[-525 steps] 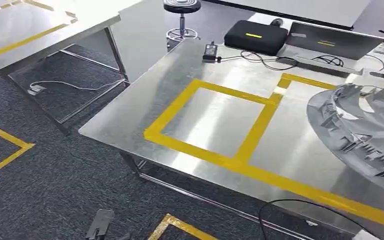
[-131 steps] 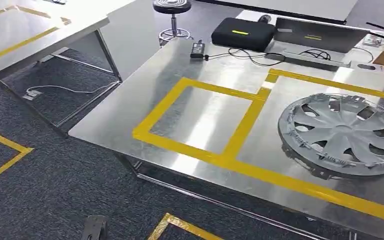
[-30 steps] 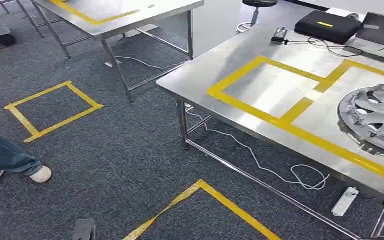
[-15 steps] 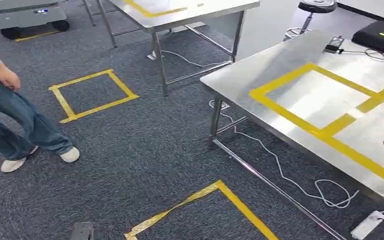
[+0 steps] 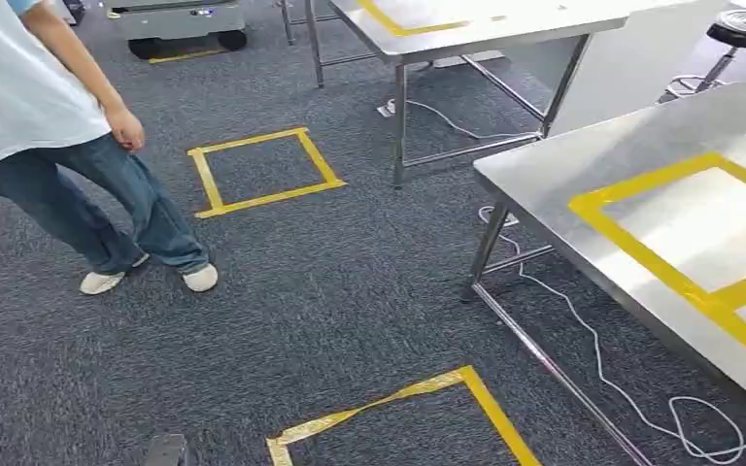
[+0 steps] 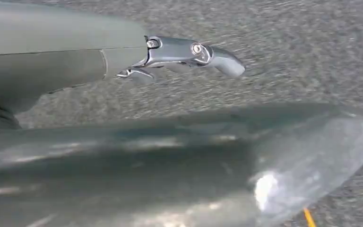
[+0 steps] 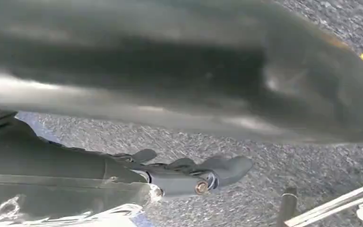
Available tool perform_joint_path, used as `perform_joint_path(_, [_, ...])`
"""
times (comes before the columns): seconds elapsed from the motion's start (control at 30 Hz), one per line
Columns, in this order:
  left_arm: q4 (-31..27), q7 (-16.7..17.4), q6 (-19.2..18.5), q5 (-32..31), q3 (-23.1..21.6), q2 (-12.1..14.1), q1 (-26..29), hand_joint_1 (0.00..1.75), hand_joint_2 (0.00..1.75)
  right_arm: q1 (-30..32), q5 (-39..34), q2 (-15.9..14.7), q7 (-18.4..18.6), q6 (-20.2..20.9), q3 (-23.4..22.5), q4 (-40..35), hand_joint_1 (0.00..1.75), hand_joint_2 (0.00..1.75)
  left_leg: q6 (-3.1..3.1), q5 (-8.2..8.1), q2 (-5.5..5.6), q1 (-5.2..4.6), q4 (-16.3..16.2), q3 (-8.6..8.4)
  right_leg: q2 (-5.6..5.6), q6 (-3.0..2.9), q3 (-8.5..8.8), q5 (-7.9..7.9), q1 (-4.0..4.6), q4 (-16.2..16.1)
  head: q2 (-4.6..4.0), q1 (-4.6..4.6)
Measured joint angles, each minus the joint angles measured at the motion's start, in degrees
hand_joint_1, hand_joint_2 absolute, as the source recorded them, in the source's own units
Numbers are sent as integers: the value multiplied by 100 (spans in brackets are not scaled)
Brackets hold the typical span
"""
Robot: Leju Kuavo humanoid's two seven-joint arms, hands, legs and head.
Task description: Take the parts from the cabinet and place them on the table.
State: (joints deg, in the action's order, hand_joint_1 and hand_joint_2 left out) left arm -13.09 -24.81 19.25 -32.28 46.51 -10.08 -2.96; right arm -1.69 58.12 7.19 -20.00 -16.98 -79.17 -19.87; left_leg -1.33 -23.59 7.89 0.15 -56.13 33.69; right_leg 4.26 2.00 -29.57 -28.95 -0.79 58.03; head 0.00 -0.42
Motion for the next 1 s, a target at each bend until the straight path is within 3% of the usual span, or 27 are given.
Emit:
perform_joint_path(0.03, [0,13,16,-2,2,0,11,0,0,-4,15,0,-2,0,2,2,0,0,-33,20,74,1,-5,22,-80,-53,0,37,-22,-39,0,2])
perform_joint_path(0.07, [0,22,27,-2,0,-7,19,0,0,-13,33,-9,-4,2,2,7,0,0,-46,-60,-213,-25,-68,49,-171,-90,15,61,-33,-63,0,-2])
perform_joint_path(0.1, [0,24,26,0,2,-15,10,0,0,-8,41,-13,-9,0,2,7,0,0,-74,-255,-505,-40,-317,170,-241,-120,15,69,-25,-76,0,-61])
perform_joint_path(0.13, [0,24,26,-2,0,-15,-11,0,0,6,55,-15,-11,0,2,7,0,0,-101,-490,-638,-35,-738,373,-334,-122,7,69,-11,-75,0,-61])
perform_joint_path(0.2, [0,22,26,0,0,-22,-29,0,0,29,68,-18,-15,0,2,9,0,0,-126,-867,-721,-12,-1663,810,-547,-136,-2,59,7,-75,0,-61])
perform_joint_path(0.23, [0,22,26,0,0,-24,-21,0,0,26,70,-17,-15,0,2,11,0,0,-135,-886,-725,-4,-1859,900,-632,-138,-4,56,8,-75,0,-63])
perform_joint_path(0.27, [0,22,26,0,2,-24,-2,0,0,15,76,-20,-17,0,2,13,0,0,-138,-756,-729,3,-1763,832,-716,-133,1,51,8,-75,-2,-63])
perform_joint_path(0.33, [0,22,26,0,2,-24,0,0,0,-8,85,-20,-22,0,2,17,0,0,-130,-289,-825,8,-892,357,-863,-116,27,32,5,-75,0,-63])
perform_joint_path(0.37, [0,13,29,-2,2,-22,-8,0,0,-16,87,-20,-35,0,2,17,0,0,-121,-105,-1027,5,-381,53,-923,-91,57,13,8,-74,0,-66])
perform_joint_path(0.4, [0,-13,40,-11,2,-24,-24,0,0,-11,87,-37,-48,0,2,20,0,0,-137,-144,-1323,-40,-105,-100,-974,-50,56,-21,59,-60,0,-81])
perform_joint_path(0.43, [0,-26,53,-22,0,-33,-50,0,0,-5,85,-37,-61,-2,2,26,0,0,-27,-151,-1244,-46,-58,-89,-1036,-20,19,-49,79,-43,0,-87])
perform_joint_path(0.53, [0,-31,72,-70,0,-37,-14,0,0,-51,74,-42,-98,0,0,33,0,0,74,-165,-1032,-72,-49,-73,-1243,51,163,-84,68,-100,0,-63])
perform_joint_path(0.57, [0,-33,79,-70,0,-37,-2,0,0,-61,76,-44,-107,2,2,35,0,0,123,-135,-973,-35,-28,-84,-1087,104,115,-134,26,-53,0,-63])
perform_joint_path(0.6, [0,-33,83,-70,4,-33,-3,0,0,-64,83,-50,-120,2,2,37,0,0,164,-127,-926,-33,-29,-83,-687,112,34,-306,26,180,0,-29])
perform_joint_path(0.63, [0,-33,83,-72,4,-37,-23,0,0,-49,92,-48,-118,4,2,46,0,0,198,-121,-852,-33,-29,-75,-527,110,-158,-528,26,586,0,-13])
perform_joint_path(0.7, [0,-48,79,-79,2,-50,-41,0,0,-12,105,-52,-120,7,2,55,0,0,225,-123,-689,-47,-31,-65,-433,102,-646,-927,36,1565,0,-7])
perform_joint_path(0.73, [0,-48,79,-79,2,-48,-36,0,0,-9,118,-52,-118,7,0,57,0,0,225,-123,-602,-51,-32,-66,-427,93,-832,-964,41,1860,0,-11])
perform_joint_path(0.77, [0,-48,79,-79,2,-46,-26,0,0,-11,125,-57,-120,7,0,61,0,0,224,-122,-512,-51,-33,-73,-425,80,-853,-832,42,1805,0,-11])
perform_joint_path(0.8, [0,-48,79,-79,2,-46,-25,0,0,-13,131,-57,-120,7,2,61,0,0,222,-121,-423,-49,-35,-82,-416,65,-740,-581,38,1488,0,-9])
perform_joint_path(0.83, [0,-50,79,-79,4,-50,-28,0,0,-16,138,-57,-120,9,2,61,0,0,213,-117,-334,-45,-36,-96,-371,61,-534,-297,26,1006,0,-9])
perform_joint_path(0.87, [0,-48,79,-81,4,-52,-34,0,0,-20,140,-59,-120,9,2,63,0,0,196,-118,-251,-33,-46,-107,-217,61,-288,-23,3,456,0,-9])
perform_joint_path(0.9, [0,-48,81,-90,2,-52,-40,0,0,-22,142,-59,-120,11,2,68,0,0,163,-123,-185,-48,-65,-88,130,76,-162,22,-34,126,0,-4])
perform_joint_path(0.93, [0,-48,88,-105,4,-50,-64,0,0,-20,146,-57,-125,15,4,79,0,0,131,-130,-105,-64,-120,-51,140,67,-144,2,-52,47,0,-13])
perform_joint_path(1.0, [0,-46,114,-140,2,-54,-50,0,0,-29,142,-70,-125,31,2,85,0,0,50,-73,0,-25,-55,-21,25,0,-98,20,-5,64,0,-9])
